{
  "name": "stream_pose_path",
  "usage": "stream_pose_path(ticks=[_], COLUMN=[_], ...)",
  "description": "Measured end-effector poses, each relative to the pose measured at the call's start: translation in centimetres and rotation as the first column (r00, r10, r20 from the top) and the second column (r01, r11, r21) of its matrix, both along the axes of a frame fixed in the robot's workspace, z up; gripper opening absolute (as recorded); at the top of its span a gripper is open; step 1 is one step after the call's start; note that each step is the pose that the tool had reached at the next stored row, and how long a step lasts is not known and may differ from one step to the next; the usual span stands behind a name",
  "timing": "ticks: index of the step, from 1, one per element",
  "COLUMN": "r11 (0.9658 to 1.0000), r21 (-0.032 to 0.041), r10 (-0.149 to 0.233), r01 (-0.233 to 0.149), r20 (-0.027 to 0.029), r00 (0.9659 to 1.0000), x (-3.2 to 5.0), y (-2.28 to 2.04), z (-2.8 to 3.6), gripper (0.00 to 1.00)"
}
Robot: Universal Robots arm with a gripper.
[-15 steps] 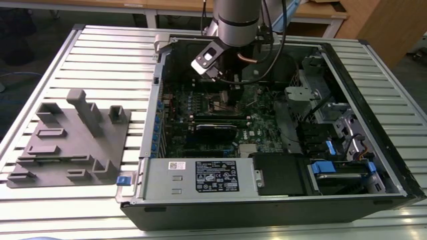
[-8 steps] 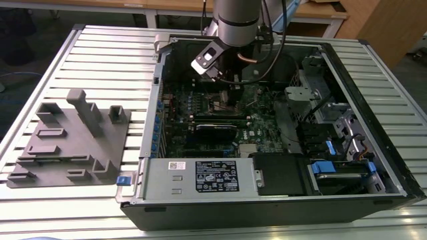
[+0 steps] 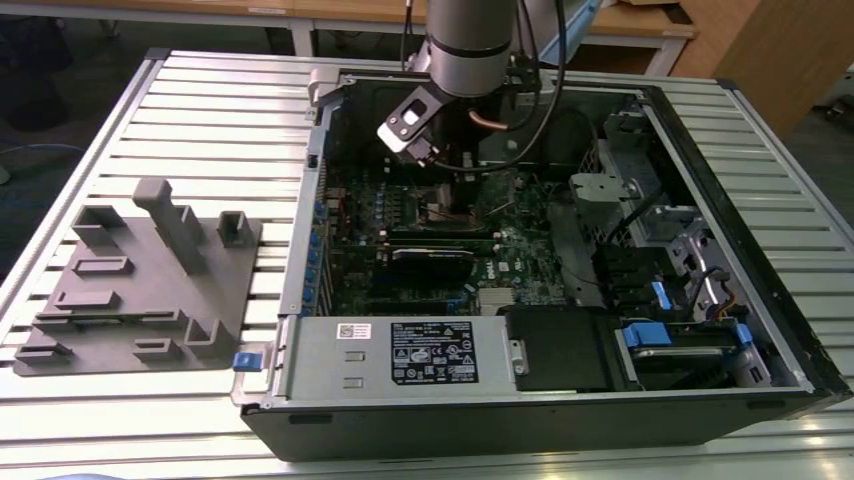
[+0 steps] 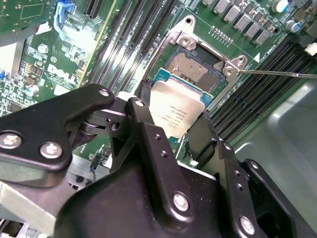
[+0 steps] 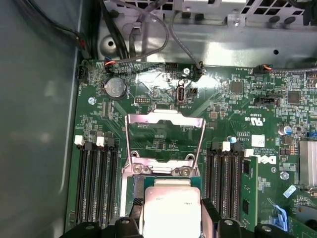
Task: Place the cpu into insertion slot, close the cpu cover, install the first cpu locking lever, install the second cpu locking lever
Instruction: 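Place the cpu into insertion slot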
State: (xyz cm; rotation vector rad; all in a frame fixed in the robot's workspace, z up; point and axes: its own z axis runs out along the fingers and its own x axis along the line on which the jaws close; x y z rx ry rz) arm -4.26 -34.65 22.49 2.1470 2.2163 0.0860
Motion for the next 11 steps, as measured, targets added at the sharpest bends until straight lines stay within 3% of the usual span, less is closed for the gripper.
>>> stream_pose_path(ticks=[5, 11], r11=[1.0000, 1.0000], r21=[0.0003, 0.0003], r10=[0.000, 0.000], r01=[0.000, 0.000], r20=[0.0000, 0.0000], r00=[1.0000, 1.0000], x=[-0.10, -0.44], y=[0.39, 0.51], z=[-0.17, -0.94], gripper=[0.54, 0.54])
